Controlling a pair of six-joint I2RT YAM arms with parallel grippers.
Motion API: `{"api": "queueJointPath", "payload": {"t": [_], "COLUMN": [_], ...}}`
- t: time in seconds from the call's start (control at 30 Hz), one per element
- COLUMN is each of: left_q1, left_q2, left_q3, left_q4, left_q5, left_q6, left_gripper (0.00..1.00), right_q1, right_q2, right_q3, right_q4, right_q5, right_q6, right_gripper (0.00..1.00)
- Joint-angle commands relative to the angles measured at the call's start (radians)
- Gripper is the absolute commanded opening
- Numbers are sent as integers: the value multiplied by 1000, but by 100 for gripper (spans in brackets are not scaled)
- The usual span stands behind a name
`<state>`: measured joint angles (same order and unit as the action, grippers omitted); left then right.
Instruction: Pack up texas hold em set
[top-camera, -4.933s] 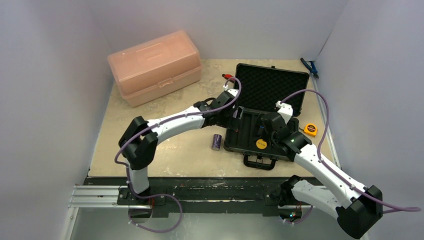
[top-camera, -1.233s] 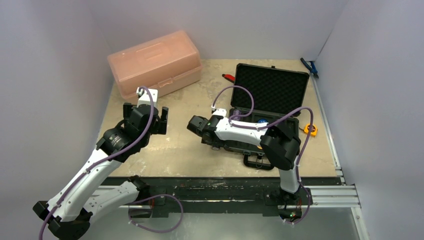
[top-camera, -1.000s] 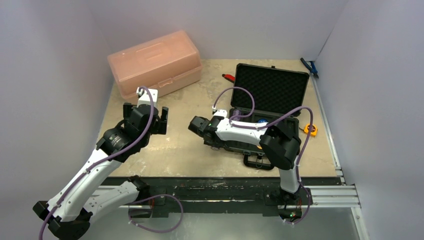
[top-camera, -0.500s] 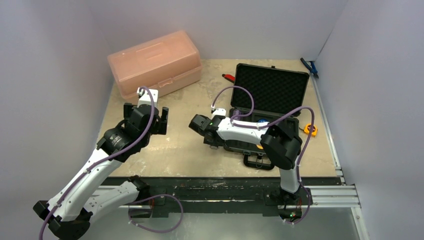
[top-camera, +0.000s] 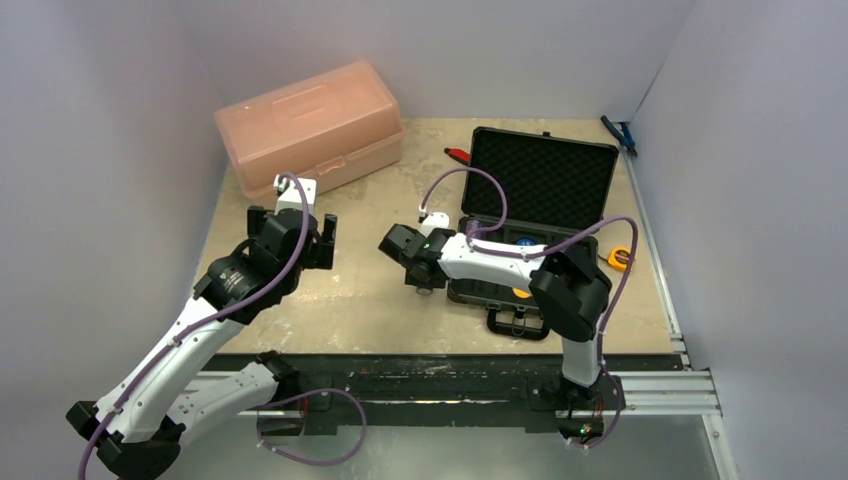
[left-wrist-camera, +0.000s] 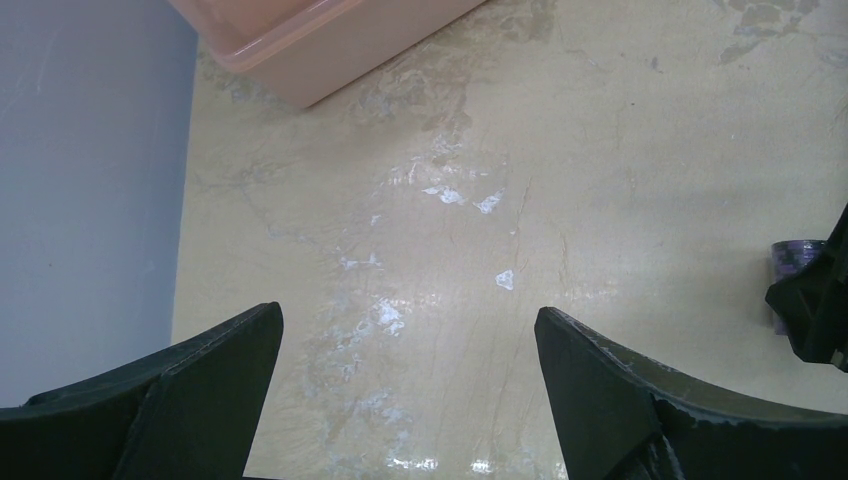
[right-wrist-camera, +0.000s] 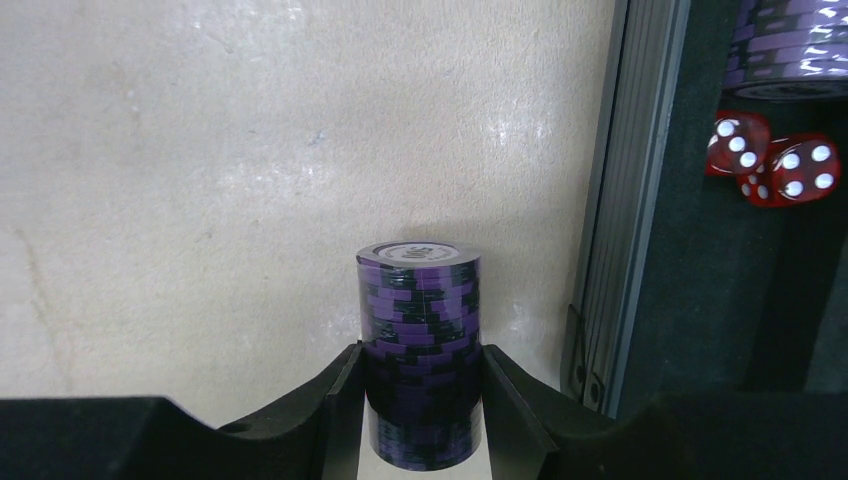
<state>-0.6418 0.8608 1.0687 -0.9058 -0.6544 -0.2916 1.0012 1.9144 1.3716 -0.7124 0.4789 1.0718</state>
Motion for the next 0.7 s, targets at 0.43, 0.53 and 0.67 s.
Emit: {"api": "queueJointPath", "payload": {"t": [0.43,0.53,0.67], "left_q1": [4,5,4], "left_q2": [-11,-9,-12], "left_q3": [0,1,0], "left_q4": [28,27,28], "left_q5": [2,4,3], "left_q6": [17,17,17], "left_gripper": [97,97,97], "right_q1": [-1,-2,-16], "right_q2": [-189,-210,-251], "right_q3": [46,46,26], "right_q4": [18,0,-19], "right_q5": [73,99,105], "right_q6": [-51,-57,-65], "right_gripper": [0,0,0]}}
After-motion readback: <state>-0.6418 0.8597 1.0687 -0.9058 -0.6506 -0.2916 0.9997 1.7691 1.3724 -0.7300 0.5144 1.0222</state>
